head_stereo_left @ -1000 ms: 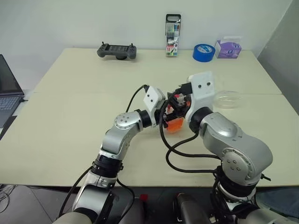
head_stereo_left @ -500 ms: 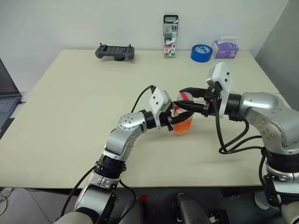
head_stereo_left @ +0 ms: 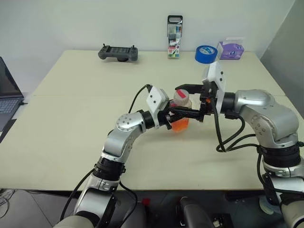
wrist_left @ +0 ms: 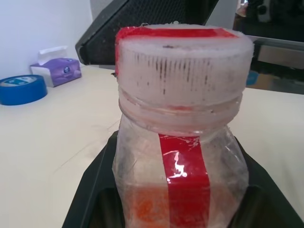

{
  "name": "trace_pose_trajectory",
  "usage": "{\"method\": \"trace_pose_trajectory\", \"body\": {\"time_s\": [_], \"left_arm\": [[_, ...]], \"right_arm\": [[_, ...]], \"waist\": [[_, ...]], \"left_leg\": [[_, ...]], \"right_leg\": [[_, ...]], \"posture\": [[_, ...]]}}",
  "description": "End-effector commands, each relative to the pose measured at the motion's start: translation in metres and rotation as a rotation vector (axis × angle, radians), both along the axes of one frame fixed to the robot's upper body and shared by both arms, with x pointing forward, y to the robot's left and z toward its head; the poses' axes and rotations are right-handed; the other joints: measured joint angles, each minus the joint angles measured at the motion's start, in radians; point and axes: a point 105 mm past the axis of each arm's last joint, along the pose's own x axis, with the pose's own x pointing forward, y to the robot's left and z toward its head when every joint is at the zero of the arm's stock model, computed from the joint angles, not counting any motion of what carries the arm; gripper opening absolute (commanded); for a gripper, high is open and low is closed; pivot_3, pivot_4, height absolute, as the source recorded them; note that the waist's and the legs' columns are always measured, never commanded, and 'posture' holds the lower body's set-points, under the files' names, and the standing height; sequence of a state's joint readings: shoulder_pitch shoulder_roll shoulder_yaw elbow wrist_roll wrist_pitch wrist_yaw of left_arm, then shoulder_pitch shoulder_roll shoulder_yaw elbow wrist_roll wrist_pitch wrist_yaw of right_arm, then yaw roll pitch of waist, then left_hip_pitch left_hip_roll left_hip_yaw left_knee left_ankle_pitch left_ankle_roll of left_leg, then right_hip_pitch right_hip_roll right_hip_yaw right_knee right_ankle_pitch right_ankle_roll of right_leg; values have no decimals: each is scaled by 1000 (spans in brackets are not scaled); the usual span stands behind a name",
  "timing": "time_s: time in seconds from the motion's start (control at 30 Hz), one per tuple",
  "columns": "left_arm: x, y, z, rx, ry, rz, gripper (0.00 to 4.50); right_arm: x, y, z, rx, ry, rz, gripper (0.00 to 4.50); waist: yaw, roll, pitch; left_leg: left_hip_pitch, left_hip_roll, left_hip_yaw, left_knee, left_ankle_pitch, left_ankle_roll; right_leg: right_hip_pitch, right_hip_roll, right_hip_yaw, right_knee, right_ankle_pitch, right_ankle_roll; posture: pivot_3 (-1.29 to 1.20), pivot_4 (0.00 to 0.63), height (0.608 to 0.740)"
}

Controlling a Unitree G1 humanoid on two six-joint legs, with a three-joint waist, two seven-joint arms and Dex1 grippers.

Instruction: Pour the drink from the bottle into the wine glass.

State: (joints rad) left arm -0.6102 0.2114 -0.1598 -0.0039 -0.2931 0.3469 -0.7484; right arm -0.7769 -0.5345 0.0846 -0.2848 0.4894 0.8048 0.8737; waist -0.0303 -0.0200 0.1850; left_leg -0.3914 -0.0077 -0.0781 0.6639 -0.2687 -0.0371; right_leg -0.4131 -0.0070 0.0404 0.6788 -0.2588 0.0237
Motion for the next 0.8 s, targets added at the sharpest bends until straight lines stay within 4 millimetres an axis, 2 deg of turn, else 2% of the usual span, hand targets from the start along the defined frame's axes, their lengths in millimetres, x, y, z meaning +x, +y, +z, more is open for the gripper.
{"method": "trace_pose_trajectory", "body": {"time_s": [0.03, 0.1, 0.2, 0.4, 0.67, 0.8], "left_arm": [[0, -2, 11, -14, -30, 2, 1850], [0, -2, 10, -14, -29, 2, 1850], [1, -2, 10, -15, -28, 2, 1849], [1, -3, 10, -18, -28, 0, 1849], [2, -4, 10, -17, -32, -2, 1849], [2, -3, 10, -18, -33, -1, 1849]], "right_arm": [[-10, 11, 30, 35, -118, -14, 4500], [-11, 14, 33, 55, -124, -49, 4500], [-1, 18, 34, 95, -140, -193, 4500], [13, 17, 24, 173, -114, -398, 4500], [19, 15, 22, 197, -104, -475, 4500], [24, 1, 18, 165, -105, -528, 4500]], "waist": [[1, 0, 0], [2, 0, 0], [0, 0, 0], [1, 0, 0], [1, 0, 0], [1, 0, 0]], "left_leg": [[0, 0, 0, 0, 0, 0], [-1, 0, -1, 0, 0, 0], [-1, 1, -1, 0, 0, 0], [-2, 1, -2, -1, 0, -1], [-5, 0, 0, 0, 1, -1], [-5, 1, -1, -1, 1, -1]], "right_leg": [[0, 0, 0, 0, 0, 0], [-1, -1, 0, 0, 0, 0], [-1, -3, 0, 1, 0, 0], [-3, -3, 0, 2, 0, 0], [-6, -3, 0, 2, 0, 0], [-7, -2, 0, 2, 0, 0]], "posture": [[0, 150, 740], [0, 150, 740], [0, 150, 740], [0, 150, 740], [0, 150, 740], [0, 150, 740]]}}
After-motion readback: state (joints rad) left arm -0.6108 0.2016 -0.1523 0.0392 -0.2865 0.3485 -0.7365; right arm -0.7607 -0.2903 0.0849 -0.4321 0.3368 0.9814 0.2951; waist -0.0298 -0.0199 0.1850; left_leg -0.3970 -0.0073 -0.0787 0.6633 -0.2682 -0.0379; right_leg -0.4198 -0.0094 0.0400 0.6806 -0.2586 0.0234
